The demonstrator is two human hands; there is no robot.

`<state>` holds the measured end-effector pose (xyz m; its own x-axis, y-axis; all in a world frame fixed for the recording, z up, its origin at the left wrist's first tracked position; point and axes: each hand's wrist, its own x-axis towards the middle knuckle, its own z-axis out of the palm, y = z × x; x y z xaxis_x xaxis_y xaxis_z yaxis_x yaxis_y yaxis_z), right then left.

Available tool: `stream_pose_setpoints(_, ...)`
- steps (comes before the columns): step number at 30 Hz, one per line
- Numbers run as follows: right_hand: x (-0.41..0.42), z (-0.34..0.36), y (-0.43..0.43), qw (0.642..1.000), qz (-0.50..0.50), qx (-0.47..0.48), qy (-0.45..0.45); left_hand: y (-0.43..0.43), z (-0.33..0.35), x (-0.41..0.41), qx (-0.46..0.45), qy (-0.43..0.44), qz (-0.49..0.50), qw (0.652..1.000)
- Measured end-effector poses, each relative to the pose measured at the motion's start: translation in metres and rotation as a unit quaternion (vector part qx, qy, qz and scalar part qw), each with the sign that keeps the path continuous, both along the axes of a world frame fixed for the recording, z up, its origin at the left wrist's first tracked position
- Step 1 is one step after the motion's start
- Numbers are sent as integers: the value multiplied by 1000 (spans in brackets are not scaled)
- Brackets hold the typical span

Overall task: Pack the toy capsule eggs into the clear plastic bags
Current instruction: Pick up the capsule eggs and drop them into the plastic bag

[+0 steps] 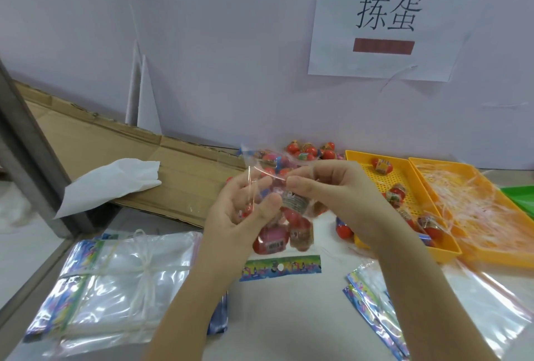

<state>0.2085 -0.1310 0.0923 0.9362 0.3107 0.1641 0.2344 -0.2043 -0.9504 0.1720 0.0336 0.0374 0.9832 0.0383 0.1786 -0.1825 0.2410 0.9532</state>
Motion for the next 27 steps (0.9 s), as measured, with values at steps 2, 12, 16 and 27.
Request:
stream_pose_setpoints(2,-1,0,1,1000,13,-13,-1,0,1,-1,8,-15,61,998)
stream_pose_setpoints(12,-1,-3,7,974,-175,-44,-137,-12,-7,-1,33,-38,135,990)
stream_pose_setpoints(16,-9,0,11,872,-165,-179,-424,-19,-6,-6,79,-60,139,985)
stream_pose_setpoints(27,-8,-5,17,789,-163,-317,-500,-19,-4,-11,320,-187,179,911)
